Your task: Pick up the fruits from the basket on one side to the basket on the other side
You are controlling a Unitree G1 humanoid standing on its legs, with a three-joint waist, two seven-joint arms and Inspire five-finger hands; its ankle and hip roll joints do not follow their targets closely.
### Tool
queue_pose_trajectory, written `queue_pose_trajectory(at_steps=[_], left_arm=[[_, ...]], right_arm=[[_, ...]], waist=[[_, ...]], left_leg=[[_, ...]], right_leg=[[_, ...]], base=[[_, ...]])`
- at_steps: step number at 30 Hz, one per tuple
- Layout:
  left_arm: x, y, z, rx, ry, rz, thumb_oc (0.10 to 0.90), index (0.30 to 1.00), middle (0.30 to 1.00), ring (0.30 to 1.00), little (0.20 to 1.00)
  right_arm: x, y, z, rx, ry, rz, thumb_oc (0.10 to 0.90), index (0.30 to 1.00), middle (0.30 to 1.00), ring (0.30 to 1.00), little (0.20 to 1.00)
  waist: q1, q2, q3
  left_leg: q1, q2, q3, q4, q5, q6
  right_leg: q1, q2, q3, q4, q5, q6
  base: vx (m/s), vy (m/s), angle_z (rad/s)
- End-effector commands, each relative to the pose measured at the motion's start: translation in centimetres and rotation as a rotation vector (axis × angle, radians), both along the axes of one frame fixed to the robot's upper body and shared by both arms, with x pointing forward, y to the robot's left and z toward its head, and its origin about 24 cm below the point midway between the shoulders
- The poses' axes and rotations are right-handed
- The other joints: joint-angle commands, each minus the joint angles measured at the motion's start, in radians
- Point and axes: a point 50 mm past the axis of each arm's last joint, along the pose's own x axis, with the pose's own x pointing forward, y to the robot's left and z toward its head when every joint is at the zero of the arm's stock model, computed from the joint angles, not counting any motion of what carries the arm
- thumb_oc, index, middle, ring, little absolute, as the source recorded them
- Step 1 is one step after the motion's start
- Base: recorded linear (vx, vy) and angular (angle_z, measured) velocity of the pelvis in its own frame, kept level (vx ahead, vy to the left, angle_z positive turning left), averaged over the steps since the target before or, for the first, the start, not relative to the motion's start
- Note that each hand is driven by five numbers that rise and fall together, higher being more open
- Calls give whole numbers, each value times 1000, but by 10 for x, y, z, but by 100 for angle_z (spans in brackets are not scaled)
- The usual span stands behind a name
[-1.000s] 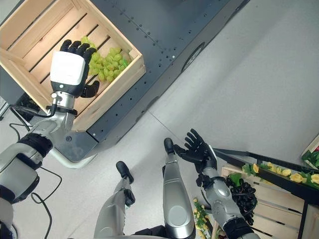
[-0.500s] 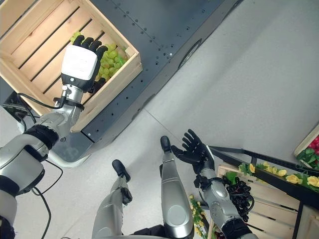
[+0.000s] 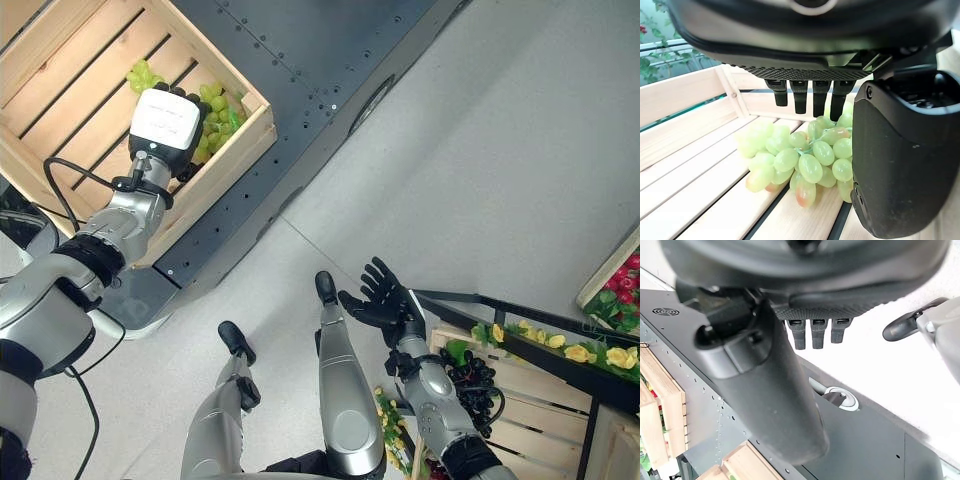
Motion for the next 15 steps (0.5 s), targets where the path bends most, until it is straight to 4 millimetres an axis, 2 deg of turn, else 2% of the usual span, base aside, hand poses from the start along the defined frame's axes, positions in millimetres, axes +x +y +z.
queue_pose_trajectory(at_steps=[1,12,13,14,15], left_arm=[[0,33,44,7,-95,188,800,900,900,900,900],[2,34,51,-15,-127,248,800,900,900,900,900],[2,34,51,-16,-125,248,726,789,789,789,789],[2,33,50,-14,-124,248,591,587,587,587,587],[2,34,50,-11,-118,262,431,347,347,347,347]], right_arm=[[7,1,21,77,-136,-81,800,900,900,900,900],[15,11,28,101,-161,-106,800,900,900,900,900],[15,11,27,102,-161,-105,800,900,900,900,900],[15,12,28,105,-160,-105,800,900,900,900,900],[16,13,28,108,-162,-104,800,900,900,900,900]], waist=[[-3,-67,-7],[-4,-89,-7],[-4,-91,-7],[-4,-94,-7],[-5,-97,-7]], left_leg=[[-128,54,3,244,-71,-18],[-198,59,14,270,-77,-19],[-205,59,14,273,-78,-20],[-208,59,14,273,-78,-20],[-212,59,16,269,-76,-21]], right_leg=[[0,28,-27,-40,52,-33],[-66,33,-32,-25,60,-36],[-70,32,-33,-25,62,-36],[-73,32,-33,-27,64,-36],[-79,34,-34,-29,67,-35]], base=[[0,0,0],[-3,-5,1],[0,0,0],[-4,-37,0],[0,0,0]])
